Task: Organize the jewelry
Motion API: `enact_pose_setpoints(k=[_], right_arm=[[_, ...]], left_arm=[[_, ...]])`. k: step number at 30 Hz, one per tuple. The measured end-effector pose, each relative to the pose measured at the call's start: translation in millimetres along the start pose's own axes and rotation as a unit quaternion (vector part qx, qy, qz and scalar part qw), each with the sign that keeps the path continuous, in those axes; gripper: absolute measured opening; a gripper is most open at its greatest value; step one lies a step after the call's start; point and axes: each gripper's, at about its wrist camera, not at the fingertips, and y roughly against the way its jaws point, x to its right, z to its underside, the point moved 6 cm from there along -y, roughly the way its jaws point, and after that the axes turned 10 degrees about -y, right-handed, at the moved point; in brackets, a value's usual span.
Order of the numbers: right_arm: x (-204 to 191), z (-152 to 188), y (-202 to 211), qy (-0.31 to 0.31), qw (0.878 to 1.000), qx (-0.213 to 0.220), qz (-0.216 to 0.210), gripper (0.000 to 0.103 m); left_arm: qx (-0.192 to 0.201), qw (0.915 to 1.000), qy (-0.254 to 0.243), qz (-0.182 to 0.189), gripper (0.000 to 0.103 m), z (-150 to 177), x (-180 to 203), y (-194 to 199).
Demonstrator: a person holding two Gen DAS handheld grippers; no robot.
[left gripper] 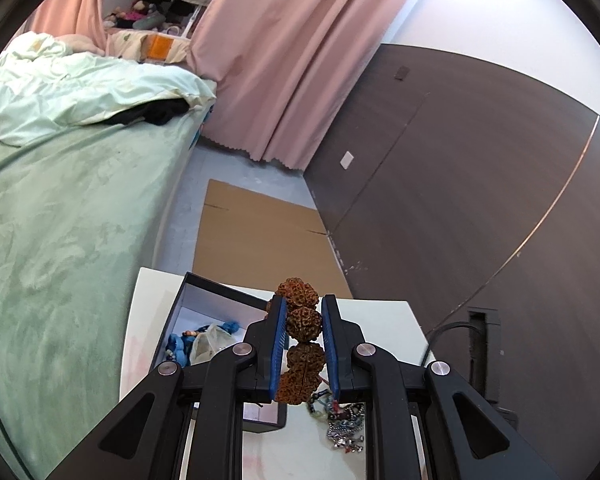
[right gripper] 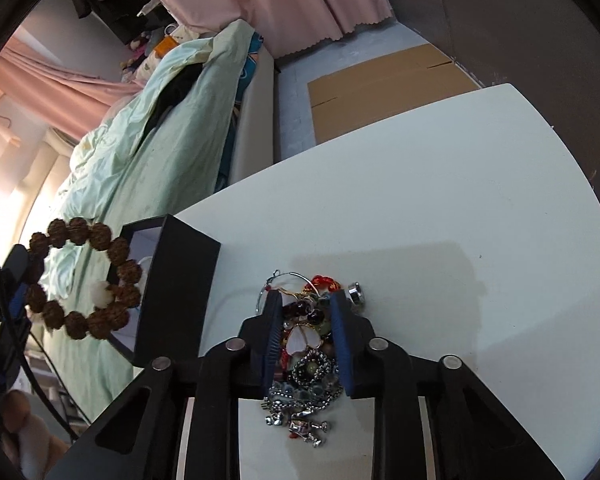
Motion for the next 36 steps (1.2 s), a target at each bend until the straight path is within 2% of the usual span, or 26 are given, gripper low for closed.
enact_pose_setpoints(k=[10,11,13,15,17,22,25,30,33,36], right_arm=[[-5,2,25,-0.011,0.999,0.018,-0.027,0.011],[-6,2,27,-0.011,0.999,0.020,-0.030,0.011],[-7,4,31,-0.012,0.999,0.021,-0.035,0.011],[-6,5,34,-0.015,0.999,0.021,-0.037,0.011],[-2,6,33,-0.022,0.999,0.015,-0.029,0.011],[19,14,19,-0.045,0.999,-0.021,0.015,0.013],[26,18,16,-0.055,0.998,-0.035,0.026,0.022],[26,25,22,-0.047,0.998,-0.027,0.037,0.022],[27,25,29,-0.041,0.997,-0.009,0.060,0.022],[22,24,37,-0.031,0.998,0.004,0.046,0.022]], left_arm=[[-0.016,0.9997,0.017,-0.010,0.019,6,-8,-7],[-0.021,0.9995,0.024,-0.005,0.021,6,-9,-7],[-0.029,0.9991,0.031,0.004,0.034,8,-9,-7],[-0.026,0.9989,0.039,0.000,0.061,9,-10,-4],[-0.011,0.9989,0.045,-0.003,0.070,8,-10,2],[-0.010,0.9988,0.048,0.000,0.070,9,-8,8],[-0.014,0.9986,0.051,0.000,0.070,11,-8,10],[-0.011,0.9986,0.051,-0.001,0.070,13,-8,19],[-0.010,0.9986,0.051,-0.001,0.070,14,-9,22],[-0.009,0.9986,0.052,0.000,0.070,15,-9,26]])
